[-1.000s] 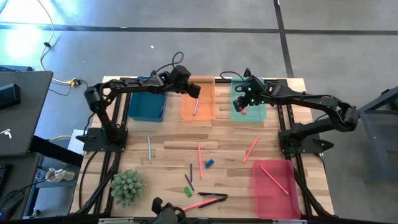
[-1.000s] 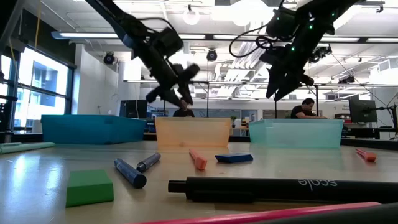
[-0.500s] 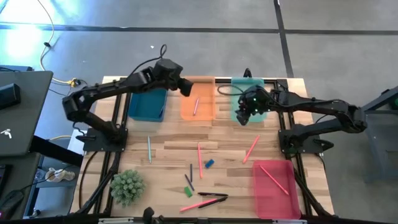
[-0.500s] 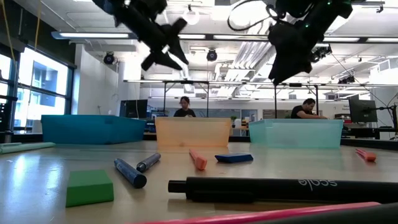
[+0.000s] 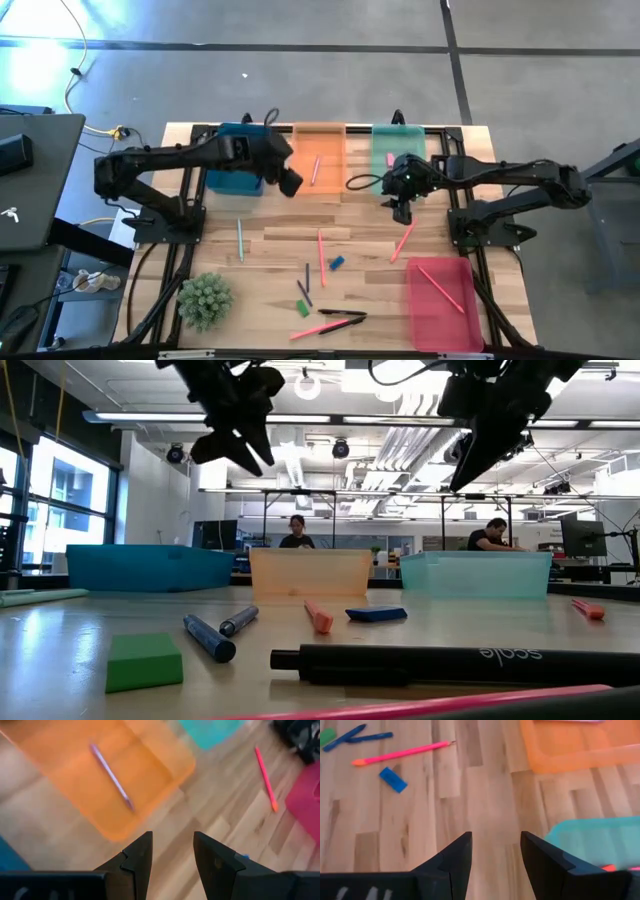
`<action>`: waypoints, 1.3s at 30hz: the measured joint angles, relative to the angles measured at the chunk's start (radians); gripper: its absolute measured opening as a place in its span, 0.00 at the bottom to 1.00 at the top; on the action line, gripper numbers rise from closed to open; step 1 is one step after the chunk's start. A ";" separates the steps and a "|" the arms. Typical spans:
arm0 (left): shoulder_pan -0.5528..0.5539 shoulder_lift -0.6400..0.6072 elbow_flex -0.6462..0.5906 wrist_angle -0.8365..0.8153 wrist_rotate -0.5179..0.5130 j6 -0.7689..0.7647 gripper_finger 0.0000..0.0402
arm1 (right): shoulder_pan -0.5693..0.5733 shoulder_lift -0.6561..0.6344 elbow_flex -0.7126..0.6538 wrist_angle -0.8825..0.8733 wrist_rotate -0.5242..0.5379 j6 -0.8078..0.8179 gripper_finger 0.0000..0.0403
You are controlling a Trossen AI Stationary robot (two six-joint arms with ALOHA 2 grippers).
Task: Sort crayons/erasers/pens/pencils in bins
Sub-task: Put the top right pink pencil into the pink bin
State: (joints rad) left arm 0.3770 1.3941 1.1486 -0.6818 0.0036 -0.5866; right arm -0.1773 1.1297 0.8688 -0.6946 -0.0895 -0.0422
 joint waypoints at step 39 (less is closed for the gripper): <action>-0.262 0.000 -0.125 0.043 0.011 0.042 0.32 | 0.369 0.092 0.000 -0.315 0.287 1.662 0.40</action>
State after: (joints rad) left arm 0.1146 1.3945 1.0237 -0.6384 0.0147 -0.5449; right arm 0.1921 1.2213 0.8688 -1.0094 0.1976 1.6202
